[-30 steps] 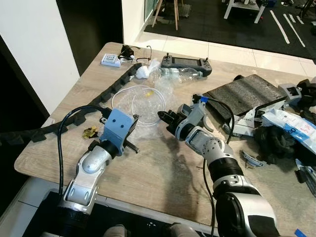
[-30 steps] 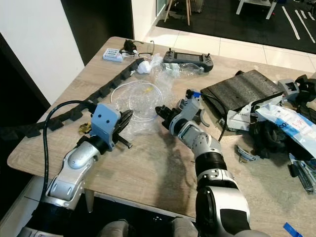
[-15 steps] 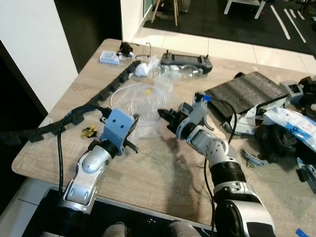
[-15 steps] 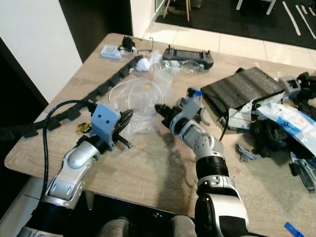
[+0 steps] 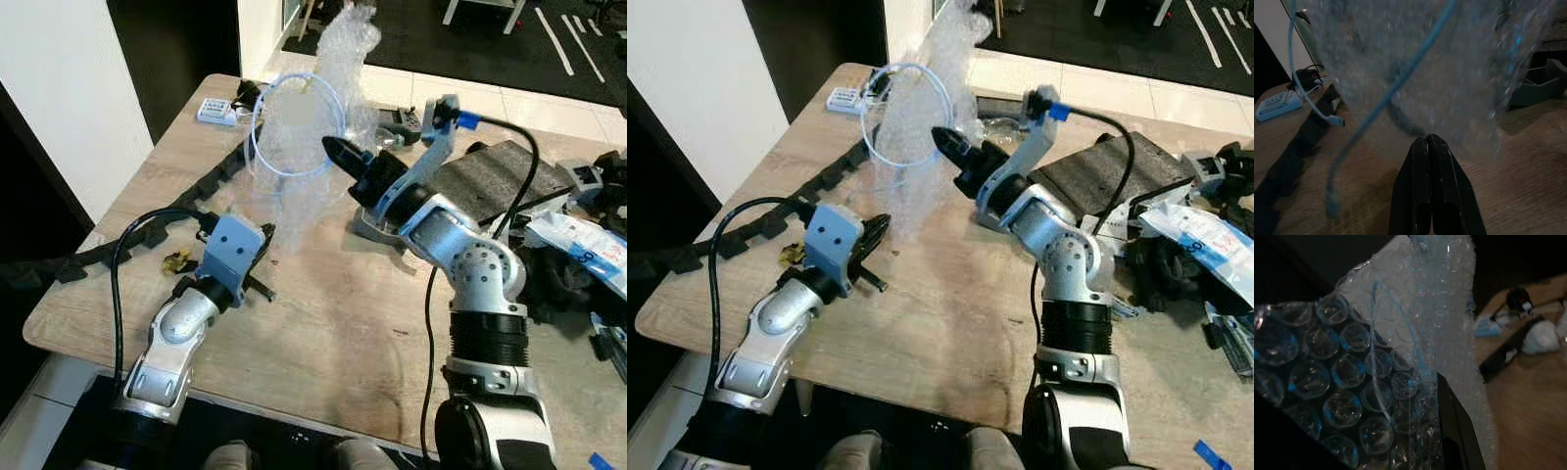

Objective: Picking trash to rubbish bin

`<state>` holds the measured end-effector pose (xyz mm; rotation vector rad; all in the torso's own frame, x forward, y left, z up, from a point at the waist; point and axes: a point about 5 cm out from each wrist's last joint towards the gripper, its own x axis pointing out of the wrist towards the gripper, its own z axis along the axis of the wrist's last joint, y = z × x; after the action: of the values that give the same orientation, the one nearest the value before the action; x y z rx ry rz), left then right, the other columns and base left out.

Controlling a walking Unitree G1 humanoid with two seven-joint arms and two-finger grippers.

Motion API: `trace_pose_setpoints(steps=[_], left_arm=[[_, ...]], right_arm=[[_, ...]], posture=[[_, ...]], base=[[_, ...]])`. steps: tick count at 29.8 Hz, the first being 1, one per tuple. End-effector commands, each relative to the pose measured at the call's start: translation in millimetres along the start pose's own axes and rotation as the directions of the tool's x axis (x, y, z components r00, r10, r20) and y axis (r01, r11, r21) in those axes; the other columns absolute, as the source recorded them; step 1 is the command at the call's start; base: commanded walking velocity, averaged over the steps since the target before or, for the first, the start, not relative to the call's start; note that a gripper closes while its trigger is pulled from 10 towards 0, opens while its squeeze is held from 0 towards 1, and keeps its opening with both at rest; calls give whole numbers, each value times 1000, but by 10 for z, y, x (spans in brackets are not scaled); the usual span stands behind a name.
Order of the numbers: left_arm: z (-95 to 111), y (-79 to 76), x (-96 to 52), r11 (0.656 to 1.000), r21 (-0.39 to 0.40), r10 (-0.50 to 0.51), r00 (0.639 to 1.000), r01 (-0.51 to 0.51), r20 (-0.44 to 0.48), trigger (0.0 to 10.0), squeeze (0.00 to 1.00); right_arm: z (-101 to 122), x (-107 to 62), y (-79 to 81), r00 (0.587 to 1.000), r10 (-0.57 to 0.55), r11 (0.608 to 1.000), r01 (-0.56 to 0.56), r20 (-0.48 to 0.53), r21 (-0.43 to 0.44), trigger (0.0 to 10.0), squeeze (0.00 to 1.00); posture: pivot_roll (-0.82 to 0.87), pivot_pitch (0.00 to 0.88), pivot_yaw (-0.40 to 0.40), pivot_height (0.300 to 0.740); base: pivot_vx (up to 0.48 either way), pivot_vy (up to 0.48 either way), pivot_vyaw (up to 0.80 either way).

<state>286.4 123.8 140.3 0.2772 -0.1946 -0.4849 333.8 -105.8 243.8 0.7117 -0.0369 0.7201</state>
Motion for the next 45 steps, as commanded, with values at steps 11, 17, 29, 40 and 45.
trace_pose_setpoints(steps=[11,17,29,40,45], left_arm=[[16,103,35,997,-17,73,997,-72,19,10000,0],[42,236,22,977,-35,210,977,-209,22,10000,0],[216,416,45,935,-114,346,934,-336,86,10000,0],[254,384,64,935,-128,344,934,-331,97,10000,0],[258,384,61,935,-127,343,935,-330,96,10000,0]], right_arm=[[373,-67,105,958,-97,874,212,271,-436,3608,0],[291,-80,86,958,-129,703,270,255,-658,10000,0],[134,-125,42,956,-86,534,282,280,-797,10000,0],[72,-133,16,956,-67,505,280,287,-816,10000,0],[53,-131,14,957,-64,498,275,282,-822,10000,0]], posture=[[48,25,-37,740],[48,32,-41,740],[48,42,-47,740],[47,50,-49,740],[48,55,-49,740]], base=[[0,0,0],[0,0,0],[0,0,-160],[0,0,-154],[0,0,0]])
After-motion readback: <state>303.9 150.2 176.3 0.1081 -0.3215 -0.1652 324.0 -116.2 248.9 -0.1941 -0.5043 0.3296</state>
